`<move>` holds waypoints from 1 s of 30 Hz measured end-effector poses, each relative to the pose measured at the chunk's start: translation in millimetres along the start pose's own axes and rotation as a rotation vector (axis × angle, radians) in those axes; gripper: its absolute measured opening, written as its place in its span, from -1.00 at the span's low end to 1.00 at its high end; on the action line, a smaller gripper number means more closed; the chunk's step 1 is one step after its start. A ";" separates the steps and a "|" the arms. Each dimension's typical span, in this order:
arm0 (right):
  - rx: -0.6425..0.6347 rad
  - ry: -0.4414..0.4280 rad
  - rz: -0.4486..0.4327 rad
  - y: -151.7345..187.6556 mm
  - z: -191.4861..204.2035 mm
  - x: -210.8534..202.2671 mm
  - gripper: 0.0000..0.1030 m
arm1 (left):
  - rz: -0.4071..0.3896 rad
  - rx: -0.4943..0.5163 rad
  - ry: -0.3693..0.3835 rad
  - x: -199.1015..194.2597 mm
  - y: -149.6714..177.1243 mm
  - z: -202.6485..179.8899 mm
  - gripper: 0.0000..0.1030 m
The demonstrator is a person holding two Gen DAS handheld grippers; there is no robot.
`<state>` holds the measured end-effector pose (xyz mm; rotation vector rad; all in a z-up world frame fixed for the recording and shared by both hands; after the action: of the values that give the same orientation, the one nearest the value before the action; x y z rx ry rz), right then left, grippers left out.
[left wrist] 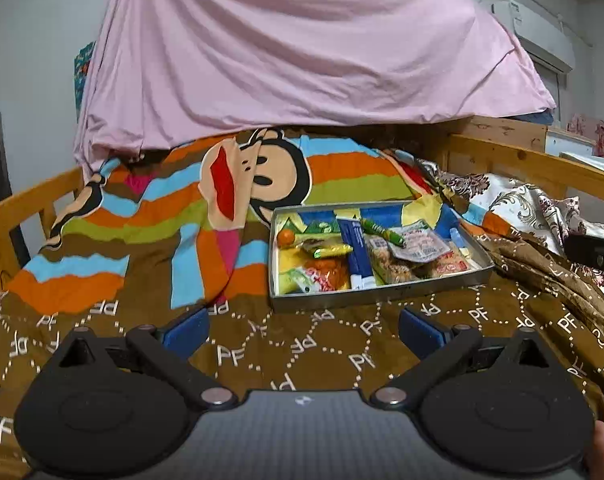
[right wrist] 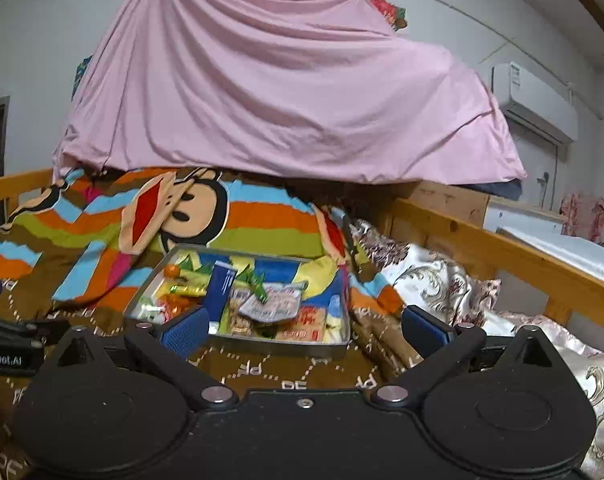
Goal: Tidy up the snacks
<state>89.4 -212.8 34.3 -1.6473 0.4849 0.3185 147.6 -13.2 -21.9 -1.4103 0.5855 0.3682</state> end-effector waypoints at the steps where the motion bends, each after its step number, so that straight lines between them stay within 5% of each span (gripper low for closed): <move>1: 0.003 -0.006 0.006 2.6 0.2 -0.2 0.98 | 0.005 -0.005 -0.003 -0.1 1.4 0.7 0.99; 30: 0.052 -0.068 0.135 39.4 1.9 5.5 0.99 | 0.083 0.028 -0.040 2.5 17.3 -3.9 0.99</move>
<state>75.1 -215.0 -2.8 -1.5513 0.5495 0.4566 139.1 -14.9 -37.6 -1.3520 0.6159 0.4523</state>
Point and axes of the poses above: each gripper's, at about its wrist camera, not at the fingertips, and x roughly the way its jaws point, z to its left, y to its underside, the point moved 6 cm from there along x, roughly the way its jaws point, and after that the axes turned 10 degrees about z, right-handed, at the moved point
